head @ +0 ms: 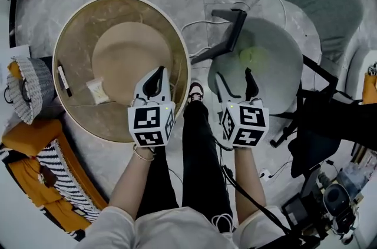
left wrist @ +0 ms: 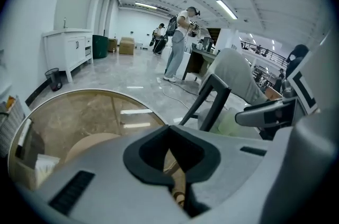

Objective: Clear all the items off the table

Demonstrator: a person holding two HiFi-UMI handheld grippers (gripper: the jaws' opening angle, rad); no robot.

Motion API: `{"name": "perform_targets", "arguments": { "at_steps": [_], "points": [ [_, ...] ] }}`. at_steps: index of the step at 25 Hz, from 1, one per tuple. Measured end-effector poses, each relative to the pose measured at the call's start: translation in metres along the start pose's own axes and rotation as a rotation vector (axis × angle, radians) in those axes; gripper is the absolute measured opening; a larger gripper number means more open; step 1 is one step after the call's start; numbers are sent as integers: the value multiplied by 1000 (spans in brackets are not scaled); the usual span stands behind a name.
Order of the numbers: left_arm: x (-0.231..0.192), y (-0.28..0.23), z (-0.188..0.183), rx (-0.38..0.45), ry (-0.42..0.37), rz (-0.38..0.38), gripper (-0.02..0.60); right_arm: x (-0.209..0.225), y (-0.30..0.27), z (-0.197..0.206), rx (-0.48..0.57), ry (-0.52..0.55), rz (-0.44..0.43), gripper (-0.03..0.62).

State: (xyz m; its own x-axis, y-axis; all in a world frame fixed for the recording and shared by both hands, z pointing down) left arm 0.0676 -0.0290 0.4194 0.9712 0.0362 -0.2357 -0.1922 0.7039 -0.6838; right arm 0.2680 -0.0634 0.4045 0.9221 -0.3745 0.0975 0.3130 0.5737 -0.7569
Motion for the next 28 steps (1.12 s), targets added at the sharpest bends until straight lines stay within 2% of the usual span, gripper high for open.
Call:
{"name": "perform_targets", "arguments": {
  "at_steps": [7,12,13,15,19,22,28],
  "points": [
    [-78,57,18,10,63,-92,8,-138,-20,-10,-28,117,-196,368],
    [-138,96,39,12,99,-179,8,-211,-29,-9,-43,183,-287,364],
    [-148,103,42,17,112,-194,8,-221,-30,-8,-40,198,-283,339],
    [-164,115,49,28,147,-223,8,-236,-31,-9,-29,235,-251,168],
    [-183,136,63,48,225,-266,8,-261,-27,-8,-27,283,-254,72],
    [-195,148,73,58,275,-286,8,-282,-24,-6,-33,312,-283,28],
    [-217,165,86,70,302,-309,8,-316,-23,10,-66,350,-316,25]
  ]
}}
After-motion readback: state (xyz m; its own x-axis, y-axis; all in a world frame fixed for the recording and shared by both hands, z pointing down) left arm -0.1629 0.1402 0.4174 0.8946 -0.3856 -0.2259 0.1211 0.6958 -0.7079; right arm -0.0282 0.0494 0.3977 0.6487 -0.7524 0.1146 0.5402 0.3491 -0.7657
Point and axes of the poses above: the fingertips, and each gripper's own axes: y backward along the fingers, x to its right, z out of its underside, the point moved 4 cm from there along y, backward along the fingers, and after that the axes turned 2 degrees about y, right-handed, at the moved point
